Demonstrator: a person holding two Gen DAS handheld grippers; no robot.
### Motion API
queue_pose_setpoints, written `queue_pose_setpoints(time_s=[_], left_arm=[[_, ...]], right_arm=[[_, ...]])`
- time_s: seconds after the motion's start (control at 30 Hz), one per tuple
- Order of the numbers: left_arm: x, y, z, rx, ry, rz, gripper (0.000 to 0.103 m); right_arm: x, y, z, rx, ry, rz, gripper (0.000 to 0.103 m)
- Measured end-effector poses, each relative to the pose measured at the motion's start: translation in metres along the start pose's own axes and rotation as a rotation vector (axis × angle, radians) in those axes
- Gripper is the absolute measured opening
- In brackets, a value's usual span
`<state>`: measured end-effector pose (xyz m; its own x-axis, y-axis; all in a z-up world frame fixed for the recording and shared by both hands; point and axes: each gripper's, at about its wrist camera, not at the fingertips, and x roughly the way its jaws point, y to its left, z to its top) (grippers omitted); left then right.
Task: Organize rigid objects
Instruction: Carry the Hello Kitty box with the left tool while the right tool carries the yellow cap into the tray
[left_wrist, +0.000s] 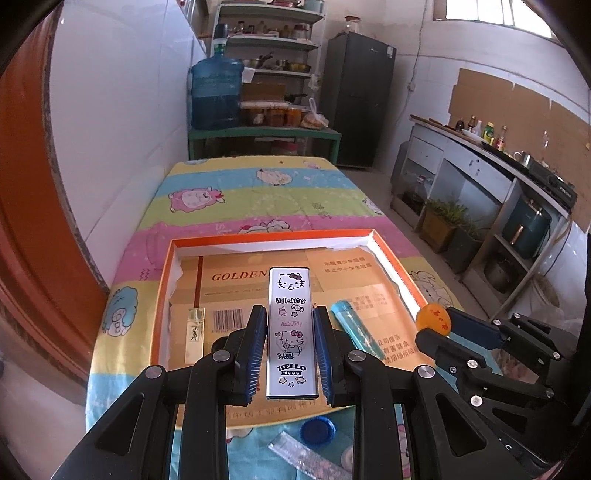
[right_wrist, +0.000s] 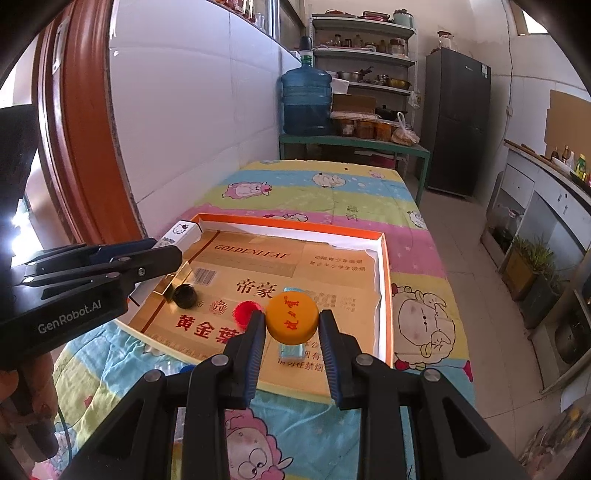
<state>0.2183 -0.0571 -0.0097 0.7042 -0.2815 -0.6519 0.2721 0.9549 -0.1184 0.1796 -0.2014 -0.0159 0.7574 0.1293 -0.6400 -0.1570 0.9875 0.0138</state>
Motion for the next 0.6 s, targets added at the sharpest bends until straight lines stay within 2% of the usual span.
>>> queue_pose_setpoints(time_s=[0.6], left_arm=[[0.063,0.013,0.013,-0.059,0.093,0.014,0.026]], right_arm=[[0.053,-0.031,0.012,0.028,0.071,-0.052,0.03]])
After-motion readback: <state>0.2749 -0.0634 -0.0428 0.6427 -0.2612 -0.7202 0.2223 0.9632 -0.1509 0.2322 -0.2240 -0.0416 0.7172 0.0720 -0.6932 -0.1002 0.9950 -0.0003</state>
